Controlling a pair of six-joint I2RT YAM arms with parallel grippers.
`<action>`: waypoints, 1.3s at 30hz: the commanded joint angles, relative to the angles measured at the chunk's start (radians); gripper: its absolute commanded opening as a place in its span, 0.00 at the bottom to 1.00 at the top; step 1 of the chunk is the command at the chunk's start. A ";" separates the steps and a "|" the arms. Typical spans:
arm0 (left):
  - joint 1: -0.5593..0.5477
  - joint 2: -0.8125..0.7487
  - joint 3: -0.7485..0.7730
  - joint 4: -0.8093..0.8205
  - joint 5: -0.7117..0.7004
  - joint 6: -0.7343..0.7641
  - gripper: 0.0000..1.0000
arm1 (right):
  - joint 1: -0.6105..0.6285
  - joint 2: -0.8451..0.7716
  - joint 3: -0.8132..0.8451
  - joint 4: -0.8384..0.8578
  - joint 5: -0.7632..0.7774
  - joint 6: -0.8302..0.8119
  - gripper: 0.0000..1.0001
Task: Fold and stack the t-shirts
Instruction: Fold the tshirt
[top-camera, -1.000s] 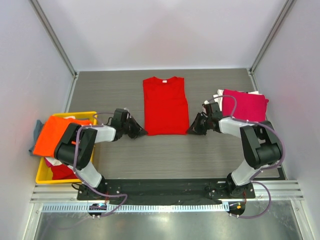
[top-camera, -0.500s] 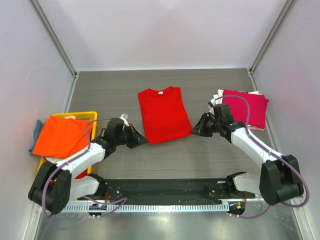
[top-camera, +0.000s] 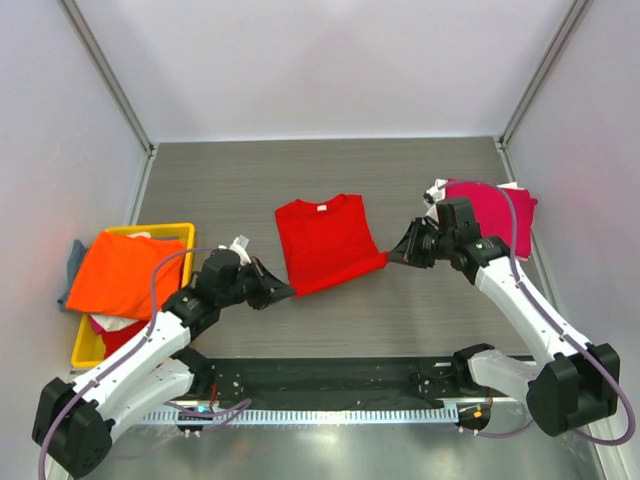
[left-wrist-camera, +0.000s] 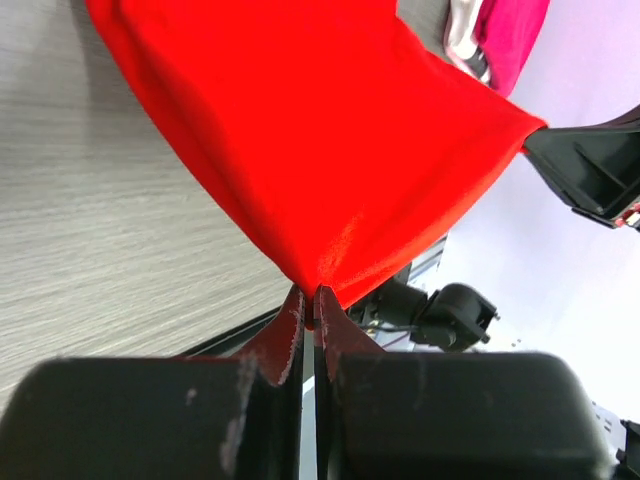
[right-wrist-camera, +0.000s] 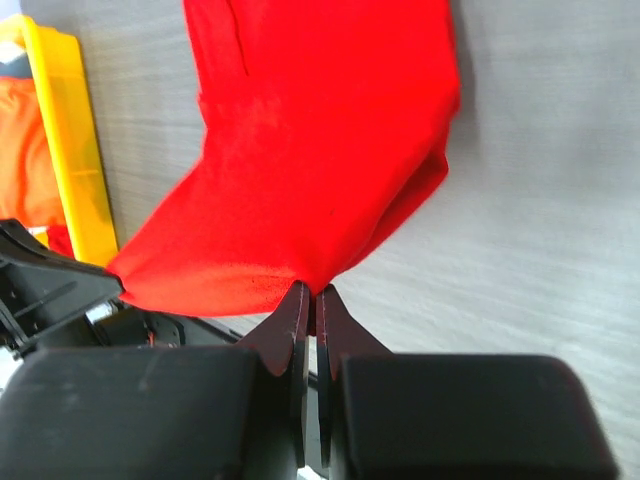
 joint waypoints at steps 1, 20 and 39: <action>0.021 0.024 0.090 -0.076 -0.047 0.011 0.00 | -0.001 0.062 0.119 0.003 0.065 -0.041 0.01; 0.273 0.449 0.453 0.028 -0.035 0.072 0.00 | -0.030 0.621 0.647 0.045 0.065 -0.052 0.01; 0.429 1.054 0.846 0.055 0.050 0.115 0.00 | -0.080 1.159 1.161 0.037 -0.027 0.006 0.04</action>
